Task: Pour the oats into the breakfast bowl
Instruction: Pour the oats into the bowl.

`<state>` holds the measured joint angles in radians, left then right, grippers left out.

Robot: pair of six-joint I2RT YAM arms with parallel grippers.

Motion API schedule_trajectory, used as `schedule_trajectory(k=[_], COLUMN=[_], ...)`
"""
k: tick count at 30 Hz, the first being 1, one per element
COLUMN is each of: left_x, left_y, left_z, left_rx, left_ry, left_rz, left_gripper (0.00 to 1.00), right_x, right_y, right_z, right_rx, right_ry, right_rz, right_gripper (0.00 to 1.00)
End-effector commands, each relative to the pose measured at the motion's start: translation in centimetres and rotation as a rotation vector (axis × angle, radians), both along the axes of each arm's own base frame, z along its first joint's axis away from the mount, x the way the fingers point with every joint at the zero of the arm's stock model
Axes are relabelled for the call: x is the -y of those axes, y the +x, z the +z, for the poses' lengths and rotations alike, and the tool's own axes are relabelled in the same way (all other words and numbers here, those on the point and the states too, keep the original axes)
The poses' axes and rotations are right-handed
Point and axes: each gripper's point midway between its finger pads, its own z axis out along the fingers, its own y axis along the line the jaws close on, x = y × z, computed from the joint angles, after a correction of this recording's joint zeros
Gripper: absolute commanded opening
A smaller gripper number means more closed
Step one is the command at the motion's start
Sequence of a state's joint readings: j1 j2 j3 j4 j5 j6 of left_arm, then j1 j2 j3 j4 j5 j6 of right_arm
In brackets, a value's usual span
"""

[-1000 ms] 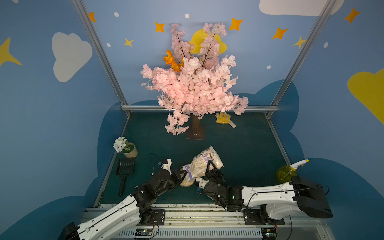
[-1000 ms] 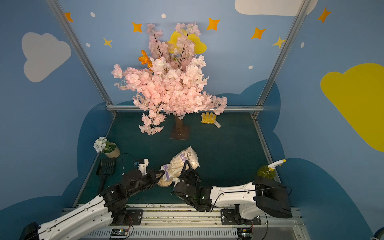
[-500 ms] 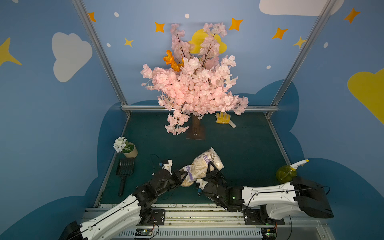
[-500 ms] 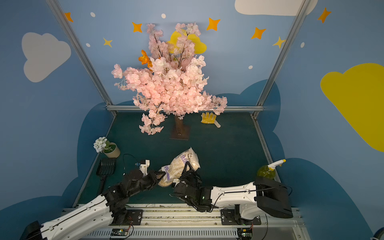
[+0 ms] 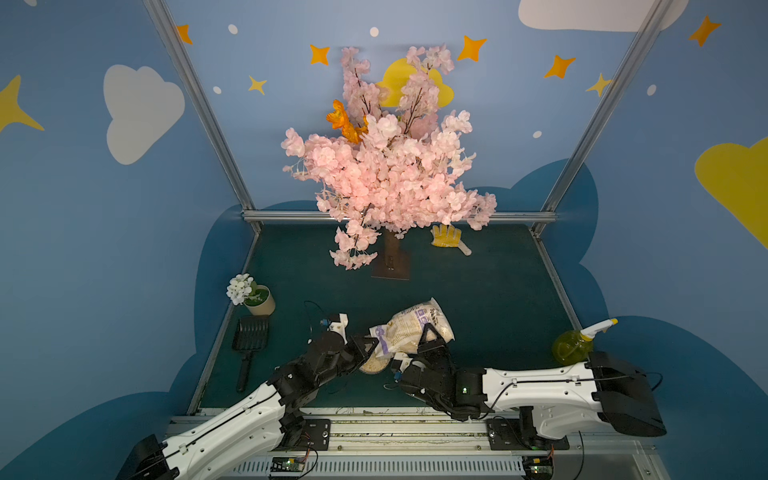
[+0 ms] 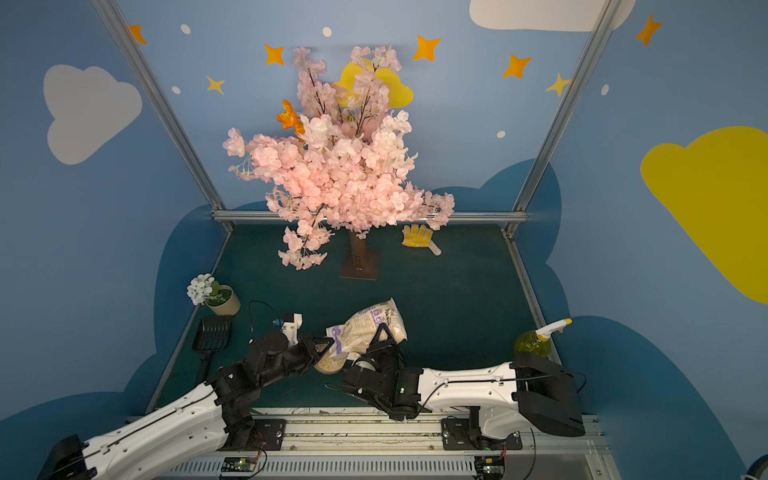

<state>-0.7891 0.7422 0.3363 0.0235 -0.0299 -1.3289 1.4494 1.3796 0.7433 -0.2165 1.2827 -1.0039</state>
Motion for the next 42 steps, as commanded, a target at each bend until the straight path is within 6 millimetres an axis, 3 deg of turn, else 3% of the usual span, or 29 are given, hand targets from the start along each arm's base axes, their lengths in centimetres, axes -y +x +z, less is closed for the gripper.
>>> schedule_trajectory(k=[1,15,24,34,42], left_x=[-3.6,-3.7,-2.6,-0.7,0.4], left_y=[1.3,1.4,2.1,2.9,3.2], left_z=[-2.9,0.2,6.4,12.4,13.5], left_rx=[-0.034,0.007,0.108,0.170,0.148], left_ry=[0.191,0.195,0.182,0.137,0.103], left_rz=[0.132,0.121,0.072,0.019,-0.003], left_gripper=[0.03,0.03,0.03,0.03,0.03], right_x=[2.4,2.7,2.7,4.0,3.6], right_y=[0.9,0.5,-0.1,0.9,0.7], right_z=[4.1,2.2,3.3,4.3,3.9], right_rx=[0.142,0.015,-0.118,-0.269,-0.341], right_ry=[0.199,0.305,0.548,0.920,1.098], right_rz=[-0.181,-0.183,-0.181,-0.245,-0.187], right_gripper=[0.00,0.00,0.00,0.00,0.00])
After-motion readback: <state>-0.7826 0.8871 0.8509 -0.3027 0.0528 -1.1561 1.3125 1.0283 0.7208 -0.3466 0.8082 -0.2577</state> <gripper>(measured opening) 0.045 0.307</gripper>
